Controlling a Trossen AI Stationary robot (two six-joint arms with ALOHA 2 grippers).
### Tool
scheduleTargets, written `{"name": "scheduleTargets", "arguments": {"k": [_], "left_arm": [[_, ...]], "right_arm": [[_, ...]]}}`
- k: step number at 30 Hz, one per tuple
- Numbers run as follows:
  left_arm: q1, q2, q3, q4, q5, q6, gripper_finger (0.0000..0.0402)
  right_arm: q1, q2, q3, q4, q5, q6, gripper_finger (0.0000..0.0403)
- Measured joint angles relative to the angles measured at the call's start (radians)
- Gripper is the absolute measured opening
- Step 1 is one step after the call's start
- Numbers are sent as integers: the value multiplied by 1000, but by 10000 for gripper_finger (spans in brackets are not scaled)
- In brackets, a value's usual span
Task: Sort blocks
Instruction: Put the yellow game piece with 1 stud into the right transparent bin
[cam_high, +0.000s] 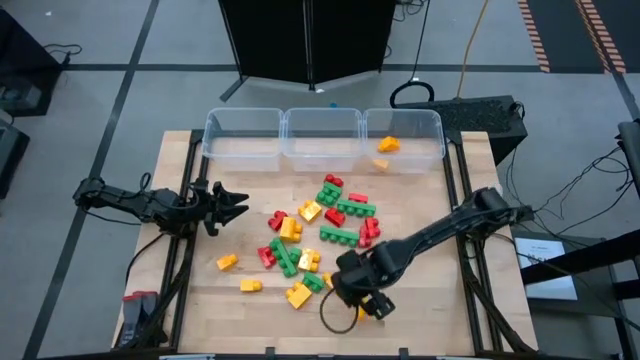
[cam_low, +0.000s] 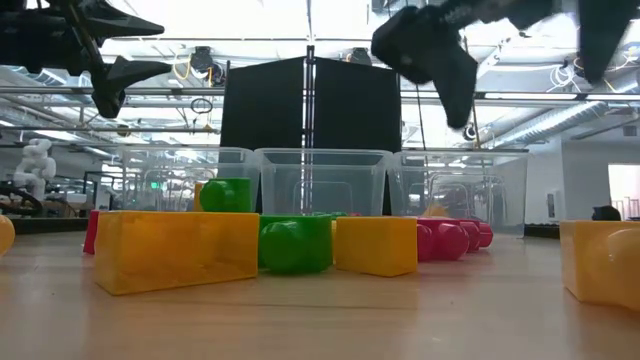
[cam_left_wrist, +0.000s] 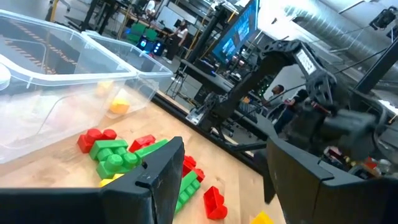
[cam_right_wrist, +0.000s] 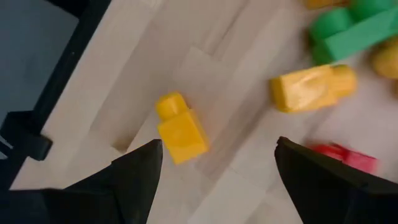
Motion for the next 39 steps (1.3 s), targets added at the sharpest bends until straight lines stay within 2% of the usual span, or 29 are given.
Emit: {"name": "scheduleTargets", "arguments": {"k": [17,21,26,34,39], "left_arm": [[0,0,0,-18,59,-27,208],[0,0,0,-23,59,-27,208],[0,0,0,-24,58,-26,208],[0,0,0,-24,58,-26,208],[0,0,0,-27,57,-26,208]], "right_arm": [[84,220,2,58,30,39,294],[87,236,6,61,83,72,242],[84,237,4,61,86,95,113],[57,215,18,13,81,192,114],[10,107,18,-28,122,233,114]]}}
